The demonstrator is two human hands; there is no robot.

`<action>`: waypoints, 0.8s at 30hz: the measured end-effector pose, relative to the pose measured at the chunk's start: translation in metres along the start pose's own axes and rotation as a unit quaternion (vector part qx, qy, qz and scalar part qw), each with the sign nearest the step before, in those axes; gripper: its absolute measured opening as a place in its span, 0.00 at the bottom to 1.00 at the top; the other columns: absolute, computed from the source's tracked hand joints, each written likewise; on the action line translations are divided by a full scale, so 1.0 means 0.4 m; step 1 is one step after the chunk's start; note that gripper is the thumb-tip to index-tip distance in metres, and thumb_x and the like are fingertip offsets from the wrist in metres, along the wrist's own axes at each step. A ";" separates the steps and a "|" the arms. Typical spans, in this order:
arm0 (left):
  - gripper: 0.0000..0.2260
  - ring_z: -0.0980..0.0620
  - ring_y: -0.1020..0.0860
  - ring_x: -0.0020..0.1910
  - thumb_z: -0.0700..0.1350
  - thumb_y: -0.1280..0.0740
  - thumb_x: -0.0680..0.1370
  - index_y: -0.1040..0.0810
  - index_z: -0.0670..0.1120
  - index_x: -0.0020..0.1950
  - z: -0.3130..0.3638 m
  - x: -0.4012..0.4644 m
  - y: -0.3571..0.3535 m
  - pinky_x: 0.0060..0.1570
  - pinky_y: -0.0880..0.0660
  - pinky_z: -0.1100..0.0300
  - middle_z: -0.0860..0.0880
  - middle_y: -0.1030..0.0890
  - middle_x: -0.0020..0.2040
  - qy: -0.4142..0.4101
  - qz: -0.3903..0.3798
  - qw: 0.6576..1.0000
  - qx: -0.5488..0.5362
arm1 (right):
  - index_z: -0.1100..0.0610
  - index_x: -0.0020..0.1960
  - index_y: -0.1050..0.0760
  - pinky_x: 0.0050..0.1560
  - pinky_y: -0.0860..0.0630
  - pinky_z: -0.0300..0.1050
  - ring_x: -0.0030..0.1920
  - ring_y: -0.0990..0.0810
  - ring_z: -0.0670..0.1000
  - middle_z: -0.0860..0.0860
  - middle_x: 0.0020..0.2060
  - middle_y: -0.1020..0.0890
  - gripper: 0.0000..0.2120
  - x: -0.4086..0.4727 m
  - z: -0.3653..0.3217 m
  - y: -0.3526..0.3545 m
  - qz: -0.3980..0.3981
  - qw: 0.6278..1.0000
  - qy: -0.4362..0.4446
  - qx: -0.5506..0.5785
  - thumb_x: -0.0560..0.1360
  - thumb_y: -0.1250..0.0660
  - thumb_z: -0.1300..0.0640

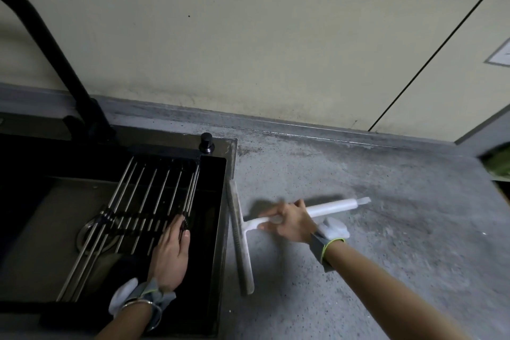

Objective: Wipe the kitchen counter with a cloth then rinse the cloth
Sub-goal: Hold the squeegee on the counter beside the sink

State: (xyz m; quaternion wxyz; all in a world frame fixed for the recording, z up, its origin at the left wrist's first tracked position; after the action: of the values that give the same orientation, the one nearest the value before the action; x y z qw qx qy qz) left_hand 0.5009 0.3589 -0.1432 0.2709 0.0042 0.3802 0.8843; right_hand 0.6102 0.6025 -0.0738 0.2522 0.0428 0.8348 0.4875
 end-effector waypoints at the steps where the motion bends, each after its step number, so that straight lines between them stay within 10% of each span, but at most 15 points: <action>1: 0.20 0.49 0.38 0.73 0.45 0.46 0.83 0.39 0.45 0.75 -0.009 -0.015 0.006 0.70 0.43 0.58 0.48 0.36 0.75 -0.001 0.004 1.000 -0.003 | 0.44 0.61 0.24 0.53 0.45 0.43 0.53 0.30 0.44 0.42 0.54 0.21 0.16 -0.011 -0.009 -0.012 -0.001 1.000 0.001 0.005 0.75 0.36 0.43; 13: 0.19 0.50 0.37 0.73 0.44 0.44 0.82 0.35 0.43 0.74 -0.051 -0.106 0.035 0.71 0.44 0.61 0.48 0.35 0.74 -0.037 -0.028 0.999 0.003 | 0.43 0.61 0.25 0.52 0.28 0.45 0.45 0.23 0.49 0.46 0.48 0.18 0.19 -0.254 0.182 -0.011 0.069 0.968 -0.196 0.144 0.72 0.35 0.39; 17: 0.20 0.52 0.38 0.74 0.44 0.45 0.83 0.37 0.43 0.75 -0.049 -0.132 0.028 0.71 0.45 0.64 0.50 0.37 0.75 -0.049 -0.055 0.997 0.006 | 0.43 0.61 0.25 0.65 0.38 0.51 0.53 0.24 0.47 0.44 0.51 0.19 0.23 -0.326 0.195 -0.042 0.065 0.971 -0.211 0.094 0.72 0.40 0.34; 24: 0.22 0.49 0.41 0.75 0.48 0.48 0.83 0.44 0.46 0.77 -0.041 -0.125 0.032 0.70 0.42 0.59 0.51 0.45 0.78 -0.031 -0.109 0.992 0.058 | 0.40 0.58 0.24 0.57 0.44 0.47 0.53 0.26 0.46 0.41 0.53 0.21 0.15 -0.324 0.065 -0.129 0.065 0.985 -0.151 0.059 0.75 0.39 0.38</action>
State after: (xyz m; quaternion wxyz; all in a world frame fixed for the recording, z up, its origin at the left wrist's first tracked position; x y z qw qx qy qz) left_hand 0.5341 0.3165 -0.1364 0.3767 0.0056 0.4209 0.8252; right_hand 0.7439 0.5551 -0.0779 0.3404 0.1851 0.8098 0.4406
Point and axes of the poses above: each hand's wrist, its own x-axis towards the middle knuckle, its own y-axis out of the back of the hand, z = x × y, the point moved 2 cm from there along x, towards the middle knuckle
